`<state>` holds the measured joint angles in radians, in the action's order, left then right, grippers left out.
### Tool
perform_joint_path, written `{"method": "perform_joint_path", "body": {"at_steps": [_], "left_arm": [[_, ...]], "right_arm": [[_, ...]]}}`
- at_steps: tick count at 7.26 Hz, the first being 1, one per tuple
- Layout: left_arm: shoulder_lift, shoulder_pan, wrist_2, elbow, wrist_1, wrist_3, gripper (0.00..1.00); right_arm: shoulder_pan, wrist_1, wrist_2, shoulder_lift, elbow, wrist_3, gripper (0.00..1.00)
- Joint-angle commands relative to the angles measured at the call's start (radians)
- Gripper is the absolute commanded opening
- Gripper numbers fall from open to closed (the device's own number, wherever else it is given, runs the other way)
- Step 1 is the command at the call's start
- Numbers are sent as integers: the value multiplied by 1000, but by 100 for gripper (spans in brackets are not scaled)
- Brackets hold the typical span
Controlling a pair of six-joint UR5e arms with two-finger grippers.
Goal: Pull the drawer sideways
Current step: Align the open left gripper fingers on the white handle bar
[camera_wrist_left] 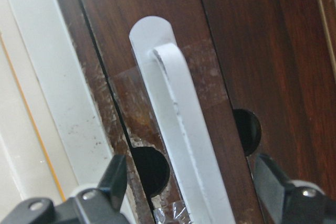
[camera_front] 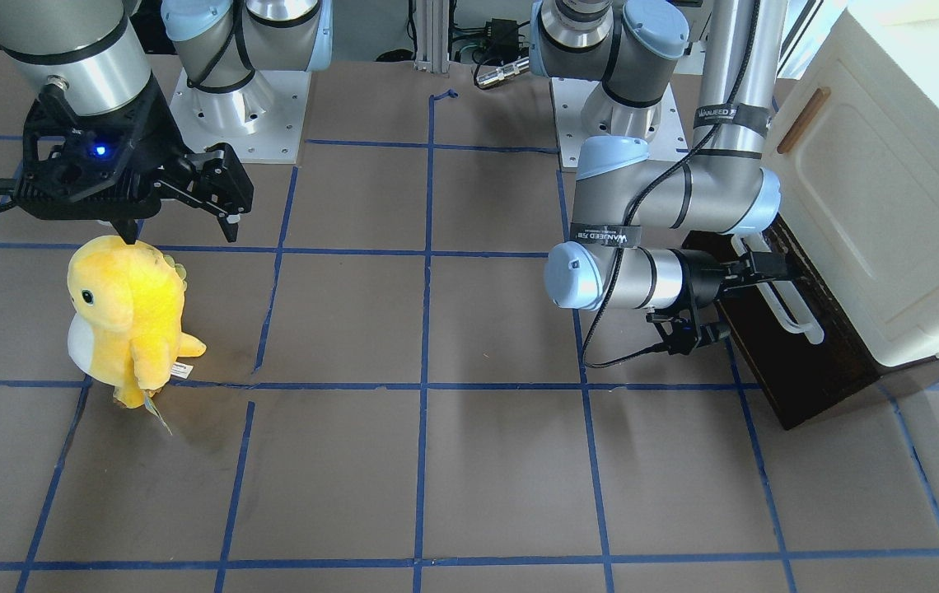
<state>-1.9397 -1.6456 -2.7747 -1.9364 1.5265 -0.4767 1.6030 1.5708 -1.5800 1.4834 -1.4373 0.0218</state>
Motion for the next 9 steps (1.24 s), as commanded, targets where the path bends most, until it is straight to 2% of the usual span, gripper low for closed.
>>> {"method": "perform_joint_path", "body": {"at_steps": [1,6,7,9], "left_arm": [[-1,1,0,-2,0,-3,79],[-5,3,3,-3,0,-6,66],[-2,3,3,-3,0,1,58],[-10,7,3,-3,0,-2,57]], "right_arm": [[0,0,0,0,0,0,100],[0,0,0,0,0,0,100],[0,0,0,0,0,0,100],[0,0,0,0,0,0,100]]}}
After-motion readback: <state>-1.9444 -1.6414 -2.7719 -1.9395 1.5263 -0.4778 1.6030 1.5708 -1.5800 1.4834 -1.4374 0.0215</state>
